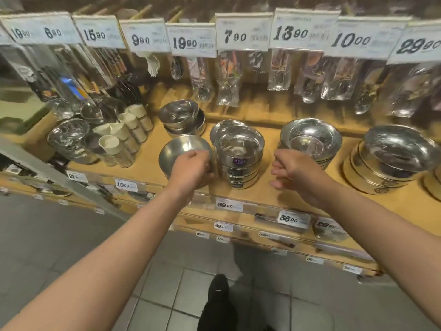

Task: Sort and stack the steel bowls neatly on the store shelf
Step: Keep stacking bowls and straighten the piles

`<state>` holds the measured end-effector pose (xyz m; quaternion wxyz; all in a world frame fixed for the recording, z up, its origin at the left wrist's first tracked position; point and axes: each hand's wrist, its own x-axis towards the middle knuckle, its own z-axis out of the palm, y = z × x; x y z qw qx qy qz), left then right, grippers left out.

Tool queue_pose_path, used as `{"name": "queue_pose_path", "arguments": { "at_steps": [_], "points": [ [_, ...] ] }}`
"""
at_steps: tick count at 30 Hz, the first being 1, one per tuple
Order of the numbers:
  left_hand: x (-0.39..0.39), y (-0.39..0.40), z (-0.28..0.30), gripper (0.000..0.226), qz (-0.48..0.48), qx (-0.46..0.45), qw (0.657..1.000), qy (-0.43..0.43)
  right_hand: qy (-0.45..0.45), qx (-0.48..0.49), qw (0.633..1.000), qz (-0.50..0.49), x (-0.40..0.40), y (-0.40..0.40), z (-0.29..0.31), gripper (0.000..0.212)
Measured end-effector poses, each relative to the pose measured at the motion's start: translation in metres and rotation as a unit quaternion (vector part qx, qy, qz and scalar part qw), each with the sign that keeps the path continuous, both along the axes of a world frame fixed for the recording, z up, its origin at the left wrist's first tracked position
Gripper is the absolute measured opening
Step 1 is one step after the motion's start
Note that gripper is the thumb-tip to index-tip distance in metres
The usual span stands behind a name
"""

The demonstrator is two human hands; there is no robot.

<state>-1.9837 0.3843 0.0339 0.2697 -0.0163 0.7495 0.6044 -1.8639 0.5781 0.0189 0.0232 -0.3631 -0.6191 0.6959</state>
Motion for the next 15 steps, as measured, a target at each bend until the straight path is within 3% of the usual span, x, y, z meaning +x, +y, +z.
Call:
{"name": "queue_pose_path", "arguments": {
  "at_steps": [1, 4, 9, 12, 15],
  "points": [
    [-0.012, 0.008, 0.001, 0.018, -0.009, 0.001, 1.000, -0.010, 0.004, 0.009, 1.000, 0.004, -0.010, 0.002, -0.003, 0.007],
    [-0.046, 0.027, 0.000, 0.022, -0.043, -0.014, 0.999, -0.004, 0.000, 0.032, 0.999, 0.007, -0.033, 0.002, -0.003, 0.029],
    [-0.074, 0.040, -0.010, 0.022, -0.170, -0.091, 0.981, 0.039, -0.024, 0.105, 0.994, -0.022, -0.056, 0.001, -0.017, 0.023],
    [-0.078, 0.043, -0.013, 0.028, -0.173, -0.136, 0.973, 0.069, -0.050, 0.160, 0.985, -0.030, -0.061, -0.003, -0.021, 0.013],
    [-0.079, 0.045, -0.016, 0.024, -0.170, -0.131, 0.975, 0.059, -0.066, 0.176, 0.982, -0.024, -0.064, -0.007, -0.017, 0.020]
  ]
}}
